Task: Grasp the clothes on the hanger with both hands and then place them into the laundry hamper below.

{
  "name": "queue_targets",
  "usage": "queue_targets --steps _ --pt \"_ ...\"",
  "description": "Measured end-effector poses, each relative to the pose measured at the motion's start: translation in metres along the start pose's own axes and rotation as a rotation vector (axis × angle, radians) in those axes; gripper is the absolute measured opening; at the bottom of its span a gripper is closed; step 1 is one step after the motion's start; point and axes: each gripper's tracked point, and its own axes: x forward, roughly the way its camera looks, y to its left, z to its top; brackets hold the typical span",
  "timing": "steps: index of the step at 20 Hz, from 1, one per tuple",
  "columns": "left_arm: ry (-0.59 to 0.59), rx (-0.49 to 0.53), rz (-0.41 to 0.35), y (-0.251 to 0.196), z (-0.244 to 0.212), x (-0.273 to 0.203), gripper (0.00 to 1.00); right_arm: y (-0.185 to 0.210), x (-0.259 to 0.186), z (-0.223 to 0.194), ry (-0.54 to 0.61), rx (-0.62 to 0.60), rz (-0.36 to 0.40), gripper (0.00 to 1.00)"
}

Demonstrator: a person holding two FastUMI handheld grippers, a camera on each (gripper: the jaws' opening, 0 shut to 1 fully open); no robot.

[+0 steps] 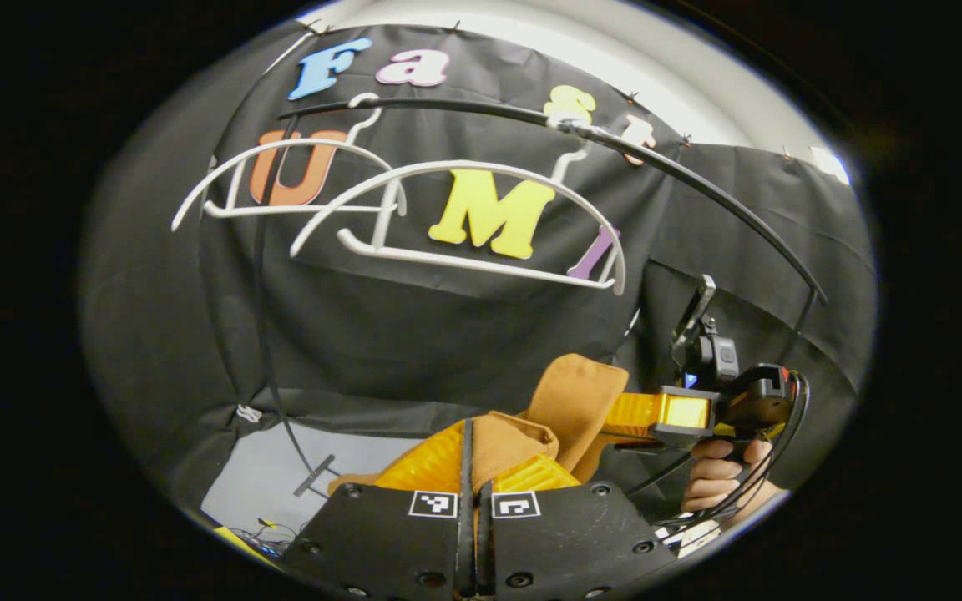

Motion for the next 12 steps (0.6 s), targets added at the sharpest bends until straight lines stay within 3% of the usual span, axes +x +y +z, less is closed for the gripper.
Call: queue_targets --steps 4,5,6,9,10,11,12 --pt "-0.002 0.01 -0.026 -0.01 0.008 -0.006 0.01 0.022 0.001 -0.017 0.049 -0.005 0.054 0.07" --pt "-0.005 0.014 -0.026 -0.009 0.008 -0.004 0.01 0.024 0.001 -0.02 0.055 -0.004 0.064 0.01" --pt "-0.006 0.015 -0.022 -0.006 0.007 -0.001 0.01 0.021 0.002 -0.022 0.066 -0.012 0.066 0.07" --pt "0.035 -0.003 -0.01 0.009 -0.022 0.011 0.01 -0.006 0.015 -0.032 0.096 0.034 0.041 0.07" --pt "0.055 -0.003 -0.005 0.013 -0.035 0.015 0.01 -0.018 0.018 -0.042 0.111 0.055 0.023 0.01" --pt "0.078 -0.004 0.003 0.019 -0.046 0.021 0.01 -0.036 0.024 -0.049 0.126 0.076 -0.002 0.07" --pt "0.103 -0.006 0.007 0.023 -0.058 0.027 0.01 -0.054 0.029 -0.057 0.144 0.093 -0.032 0.07"
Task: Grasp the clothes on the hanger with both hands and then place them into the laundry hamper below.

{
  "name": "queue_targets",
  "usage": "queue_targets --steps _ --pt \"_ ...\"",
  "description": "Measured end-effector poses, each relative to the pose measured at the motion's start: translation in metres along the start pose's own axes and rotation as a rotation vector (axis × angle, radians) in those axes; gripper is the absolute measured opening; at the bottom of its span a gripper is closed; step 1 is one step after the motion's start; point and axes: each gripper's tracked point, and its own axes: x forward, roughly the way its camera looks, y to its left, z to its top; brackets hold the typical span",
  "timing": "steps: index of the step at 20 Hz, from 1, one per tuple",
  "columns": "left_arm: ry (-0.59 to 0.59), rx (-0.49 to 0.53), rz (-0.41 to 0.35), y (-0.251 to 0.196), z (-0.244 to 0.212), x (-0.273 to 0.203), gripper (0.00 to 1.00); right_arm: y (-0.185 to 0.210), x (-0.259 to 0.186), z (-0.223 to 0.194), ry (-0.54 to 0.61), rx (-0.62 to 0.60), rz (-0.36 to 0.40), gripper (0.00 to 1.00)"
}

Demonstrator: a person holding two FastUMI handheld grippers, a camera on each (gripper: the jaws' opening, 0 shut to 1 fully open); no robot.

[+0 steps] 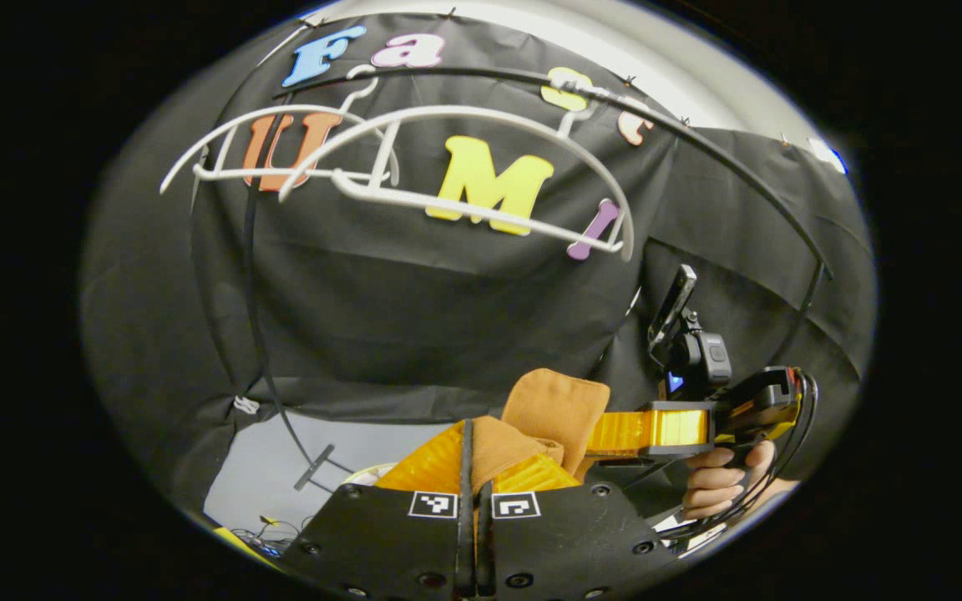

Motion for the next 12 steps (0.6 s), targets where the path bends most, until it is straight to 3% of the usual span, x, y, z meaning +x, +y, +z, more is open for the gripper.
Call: queue_targets --steps 5,12 --pt "0.115 -0.036 0.032 0.02 -0.061 0.029 0.01 -0.072 0.02 -0.037 0.069 0.09 -0.127 0.07" --pt "0.267 -0.031 0.107 0.041 -0.114 0.053 0.01 -0.173 0.043 -0.068 0.138 0.102 -0.418 0.07"
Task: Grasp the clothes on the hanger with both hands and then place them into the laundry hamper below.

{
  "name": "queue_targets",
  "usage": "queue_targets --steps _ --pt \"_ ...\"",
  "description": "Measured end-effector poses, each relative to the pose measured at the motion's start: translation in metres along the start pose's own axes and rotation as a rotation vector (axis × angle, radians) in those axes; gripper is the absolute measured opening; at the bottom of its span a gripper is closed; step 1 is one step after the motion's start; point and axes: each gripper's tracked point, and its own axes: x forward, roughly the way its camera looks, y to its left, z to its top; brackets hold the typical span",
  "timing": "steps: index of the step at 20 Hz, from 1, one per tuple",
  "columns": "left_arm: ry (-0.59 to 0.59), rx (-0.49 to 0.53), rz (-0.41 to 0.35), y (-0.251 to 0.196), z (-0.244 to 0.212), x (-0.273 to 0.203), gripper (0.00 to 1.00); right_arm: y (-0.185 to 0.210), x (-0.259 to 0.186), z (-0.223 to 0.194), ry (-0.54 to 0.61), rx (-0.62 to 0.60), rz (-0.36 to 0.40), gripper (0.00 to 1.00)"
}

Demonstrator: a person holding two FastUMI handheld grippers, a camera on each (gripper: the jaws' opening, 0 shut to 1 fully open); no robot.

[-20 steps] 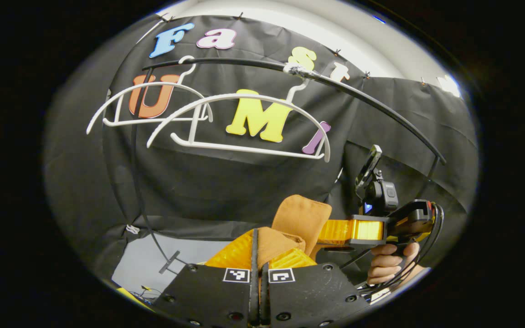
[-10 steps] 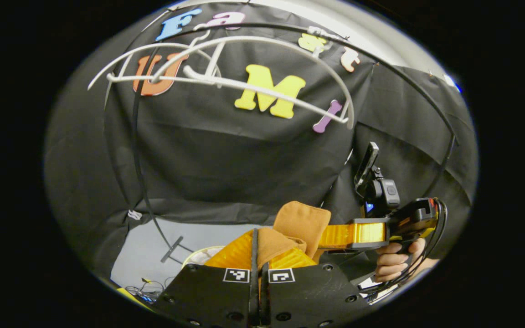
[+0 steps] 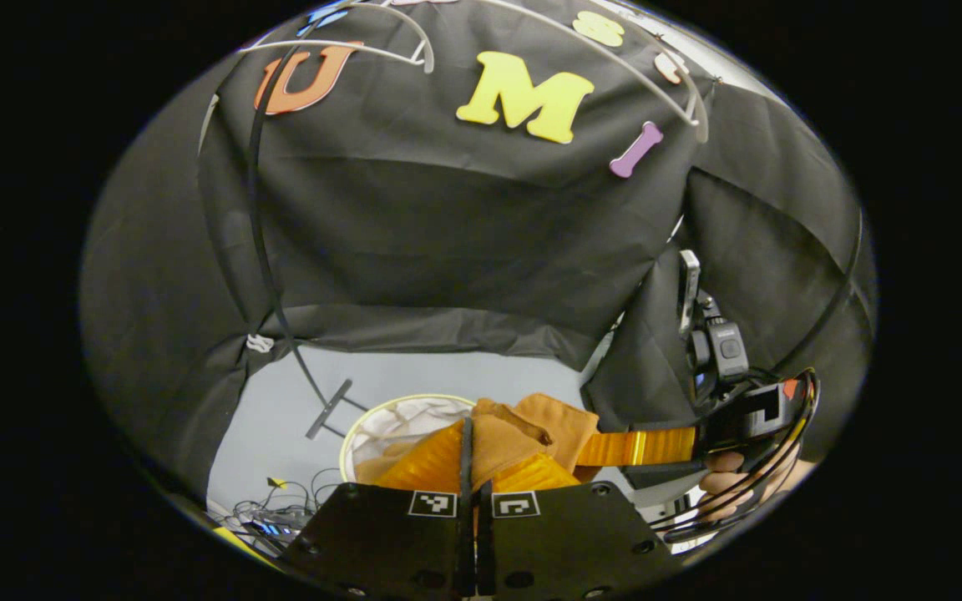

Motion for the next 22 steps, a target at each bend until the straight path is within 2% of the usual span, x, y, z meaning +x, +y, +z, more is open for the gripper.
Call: queue_targets --steps 1,2,3,4,5,7,10,13,15,16,18,19,22 --pt "0.031 0.009 0.014 0.003 -0.007 0.003 0.01 -0.012 0.004 0.003 0.002 -0.023 -0.063 0.01" --pt "0.06 0.029 0.046 0.008 -0.012 0.005 0.02 -0.025 0.007 0.004 0.0 -0.051 -0.136 0.09" --pt "0.074 0.042 0.063 0.011 -0.015 0.002 0.11 -0.041 0.01 0.002 0.007 -0.089 -0.209 0.03" --pt "0.081 0.038 0.06 0.01 -0.016 0.006 0.0 -0.054 0.011 -0.005 0.02 -0.128 -0.253 0.13" --pt "0.088 0.028 0.05 0.005 -0.02 0.01 0.15 -0.065 0.009 -0.012 0.043 -0.159 -0.287 0.17" --pt "0.093 0.011 0.057 0.006 -0.027 0.011 0.44 -0.071 -0.003 -0.021 0.065 -0.186 -0.333 0.31" --pt "0.093 0.019 0.08 0.01 -0.033 0.006 0.88 -0.087 -0.017 -0.02 0.029 -0.219 -0.396 0.46" --pt "0.076 0.047 0.111 0.01 -0.031 -0.008 0.89 -0.088 -0.037 -0.01 -0.062 -0.266 -0.43 0.49" --pt "0.046 0.066 0.129 0.006 -0.022 -0.017 0.95 -0.081 -0.062 0.0 -0.143 -0.31 -0.439 0.59" --pt "0.025 0.075 0.136 0.003 -0.017 -0.024 1.0 -0.073 -0.076 0.004 -0.185 -0.328 -0.436 0.6" --pt "-0.018 0.087 0.151 0.0 -0.009 -0.041 0.98 -0.054 -0.097 0.011 -0.267 -0.347 -0.425 0.64" --pt "-0.039 0.093 0.157 -0.003 -0.002 -0.053 0.97 -0.045 -0.108 0.014 -0.304 -0.354 -0.418 0.6" --pt "-0.112 0.106 0.171 -0.01 0.018 -0.083 0.97 -0.026 -0.149 0.025 -0.412 -0.37 -0.405 0.6"
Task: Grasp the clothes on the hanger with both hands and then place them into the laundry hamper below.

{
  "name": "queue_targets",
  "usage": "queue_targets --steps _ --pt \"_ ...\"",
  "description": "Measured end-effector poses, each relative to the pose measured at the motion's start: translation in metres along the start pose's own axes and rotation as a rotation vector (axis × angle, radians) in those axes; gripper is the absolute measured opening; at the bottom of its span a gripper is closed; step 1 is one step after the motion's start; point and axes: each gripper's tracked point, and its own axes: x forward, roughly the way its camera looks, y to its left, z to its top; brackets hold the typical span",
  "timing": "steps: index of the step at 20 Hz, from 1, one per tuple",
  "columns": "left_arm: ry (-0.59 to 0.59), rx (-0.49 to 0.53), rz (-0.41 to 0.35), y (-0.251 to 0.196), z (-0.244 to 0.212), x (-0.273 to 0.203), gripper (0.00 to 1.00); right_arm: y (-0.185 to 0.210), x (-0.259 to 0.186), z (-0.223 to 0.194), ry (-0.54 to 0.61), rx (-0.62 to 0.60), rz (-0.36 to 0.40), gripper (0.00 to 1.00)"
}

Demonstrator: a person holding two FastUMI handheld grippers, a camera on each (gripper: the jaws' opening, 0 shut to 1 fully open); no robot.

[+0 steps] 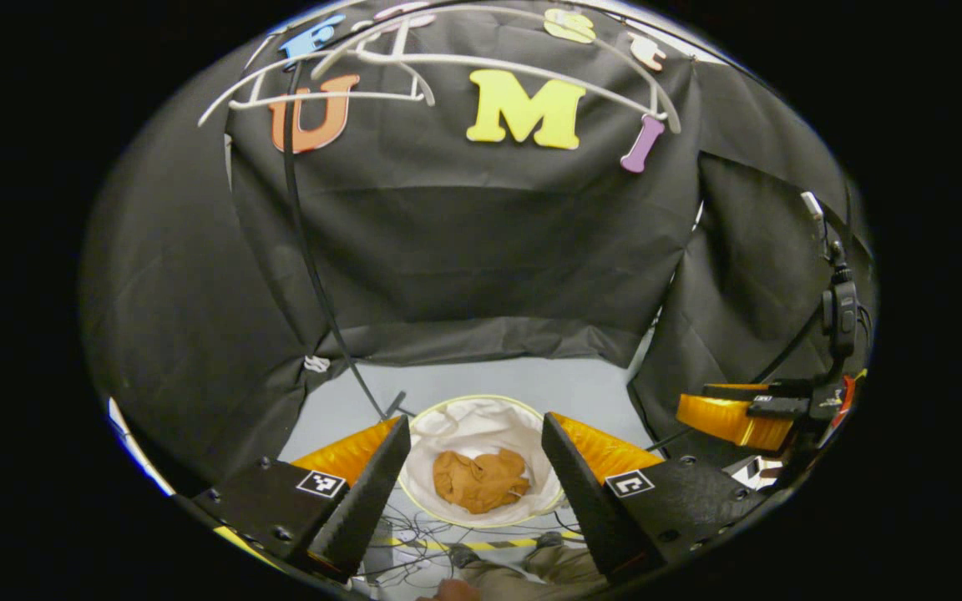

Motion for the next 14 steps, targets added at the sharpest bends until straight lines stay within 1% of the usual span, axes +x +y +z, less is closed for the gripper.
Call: queue_targets --steps 1,2,3,4,5,7,8,9,10,12,14 --pt "-0.029 0.004 0.005 -0.001 0.009 -0.01 0.97 0.0 -0.012 0.012 -0.04 -0.004 0.0 0.64" --pt "-0.058 0.005 0.01 -0.002 0.019 -0.02 0.97 -0.002 -0.023 0.022 -0.081 -0.012 -0.006 0.6" --pt "-0.09 0.008 0.017 0.0 0.028 -0.025 1.0 -0.004 -0.036 0.034 -0.124 -0.024 -0.018 0.6" --pt "-0.123 0.009 0.024 -0.002 0.038 -0.033 1.0 -0.009 -0.051 0.046 -0.165 -0.036 -0.03 0.6" --pt "-0.159 0.013 0.036 -0.003 0.05 -0.047 0.97 -0.01 -0.063 0.056 -0.202 -0.046 -0.035 0.6" --pt "-0.231 0.018 0.061 0.0 0.069 -0.075 0.97 -0.01 -0.087 0.071 -0.275 -0.055 -0.034 0.63" --pt "-0.269 0.02 0.073 0.001 0.079 -0.087 0.97 -0.006 -0.094 0.077 -0.308 -0.057 -0.03 0.77" --pt "-0.303 0.022 0.082 0.005 0.084 -0.095 0.97 -0.005 -0.102 0.083 -0.339 -0.062 -0.026 0.84" --pt "-0.336 0.021 0.09 0.006 0.092 -0.103 0.97 0.0 -0.115 0.093 -0.365 -0.064 -0.024 0.83" --pt "-0.375 0.015 0.101 0.014 0.104 -0.114 0.97 -0.004 -0.137 0.103 -0.4 -0.071 -0.029 0.85" --pt "-0.399 0.005 0.103 0.013 0.107 -0.129 0.97 -0.004 -0.152 0.106 -0.43 -0.072 -0.046 0.85"
